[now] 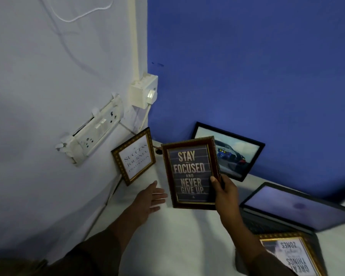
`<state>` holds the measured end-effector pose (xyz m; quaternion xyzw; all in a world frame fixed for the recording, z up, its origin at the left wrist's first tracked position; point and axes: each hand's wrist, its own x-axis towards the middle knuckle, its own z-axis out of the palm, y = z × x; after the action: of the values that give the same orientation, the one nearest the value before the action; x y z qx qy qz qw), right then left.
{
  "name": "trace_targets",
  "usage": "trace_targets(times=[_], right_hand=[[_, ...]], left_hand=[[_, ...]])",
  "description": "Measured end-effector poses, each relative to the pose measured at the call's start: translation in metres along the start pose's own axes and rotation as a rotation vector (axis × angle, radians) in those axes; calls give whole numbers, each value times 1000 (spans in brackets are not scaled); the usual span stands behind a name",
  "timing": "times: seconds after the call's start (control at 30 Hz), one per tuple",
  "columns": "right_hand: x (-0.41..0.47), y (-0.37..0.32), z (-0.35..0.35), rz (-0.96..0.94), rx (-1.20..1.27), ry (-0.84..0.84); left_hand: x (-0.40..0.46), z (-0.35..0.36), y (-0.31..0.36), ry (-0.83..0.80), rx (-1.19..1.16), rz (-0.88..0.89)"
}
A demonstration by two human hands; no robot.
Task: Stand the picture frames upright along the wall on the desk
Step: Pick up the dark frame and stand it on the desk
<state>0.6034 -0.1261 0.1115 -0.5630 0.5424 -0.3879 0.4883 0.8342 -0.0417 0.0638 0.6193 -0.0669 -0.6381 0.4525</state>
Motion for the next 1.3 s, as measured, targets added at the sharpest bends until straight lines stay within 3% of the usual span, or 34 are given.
trace_targets(times=[0.4,0.7,0.9,1.3], right_hand=[[-63,3,-117,26,14,247],[-158,44,-221,88,68,318],[-207,72,-292,130,91,357],[-253,98,-406,164,152,524]], left_hand=[[-23,95,-29,-258,110,-35],[-91,203,-121,-521,36,-29],[-121,254,-183,-565,95,-46],[-142,379,-233,-665,198,-63]])
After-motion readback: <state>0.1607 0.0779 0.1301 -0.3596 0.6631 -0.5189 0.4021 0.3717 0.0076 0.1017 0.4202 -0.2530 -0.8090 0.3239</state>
